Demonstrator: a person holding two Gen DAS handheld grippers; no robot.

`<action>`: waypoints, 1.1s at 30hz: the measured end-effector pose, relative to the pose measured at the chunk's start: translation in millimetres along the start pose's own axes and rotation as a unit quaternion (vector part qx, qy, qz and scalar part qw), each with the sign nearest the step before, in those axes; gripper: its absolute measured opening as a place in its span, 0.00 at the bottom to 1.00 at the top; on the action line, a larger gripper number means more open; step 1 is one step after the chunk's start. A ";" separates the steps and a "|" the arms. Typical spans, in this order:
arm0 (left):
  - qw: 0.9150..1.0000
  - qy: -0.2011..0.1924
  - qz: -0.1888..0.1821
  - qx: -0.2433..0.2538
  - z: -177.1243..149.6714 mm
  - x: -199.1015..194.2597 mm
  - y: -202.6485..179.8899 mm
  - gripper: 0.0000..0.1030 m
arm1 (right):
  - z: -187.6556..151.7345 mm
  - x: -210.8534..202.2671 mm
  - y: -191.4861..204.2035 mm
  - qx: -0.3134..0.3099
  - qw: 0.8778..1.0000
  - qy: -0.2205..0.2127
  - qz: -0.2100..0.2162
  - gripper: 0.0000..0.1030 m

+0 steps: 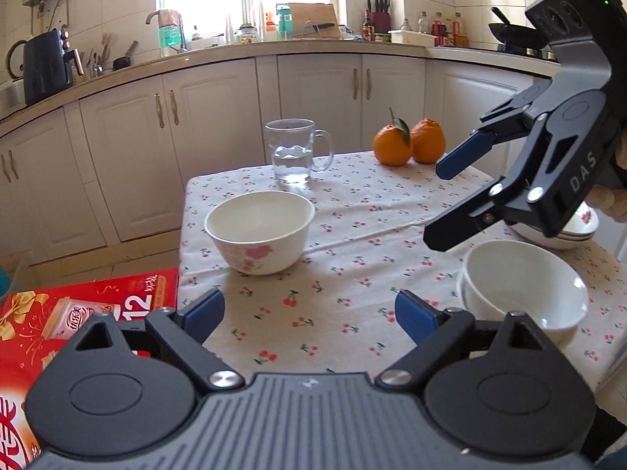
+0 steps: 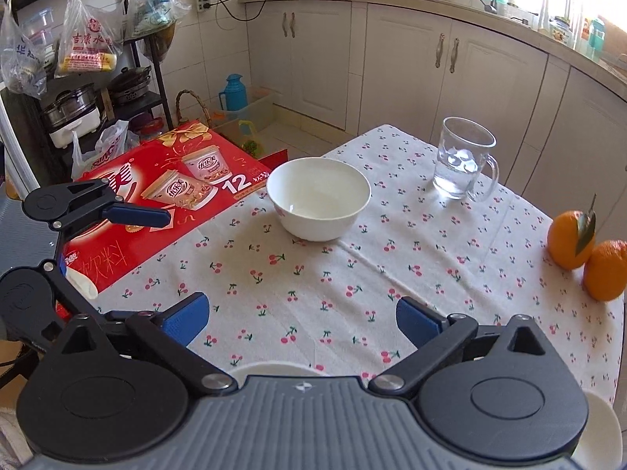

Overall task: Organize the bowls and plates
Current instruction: 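Grasp the rim of the pink-flowered white bowl with the right gripper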

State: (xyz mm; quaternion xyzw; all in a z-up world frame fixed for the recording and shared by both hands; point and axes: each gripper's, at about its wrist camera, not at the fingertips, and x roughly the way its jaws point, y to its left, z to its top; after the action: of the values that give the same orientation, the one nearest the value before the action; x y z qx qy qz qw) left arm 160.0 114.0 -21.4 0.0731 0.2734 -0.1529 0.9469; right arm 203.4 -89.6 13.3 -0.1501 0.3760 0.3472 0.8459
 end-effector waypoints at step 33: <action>1.000 0.013 0.012 -0.012 22.9 112.2 37.1 0.89 | 99.5 157.6 -61.5 -0.006 0.994 0.062 0.084 0.80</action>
State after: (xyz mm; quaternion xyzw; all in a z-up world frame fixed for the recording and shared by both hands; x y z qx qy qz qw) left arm 273.8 115.9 -60.7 0.0670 0.2863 -0.1378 0.9458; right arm 374.4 -7.5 -36.9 -0.1444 0.4371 0.4095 0.7877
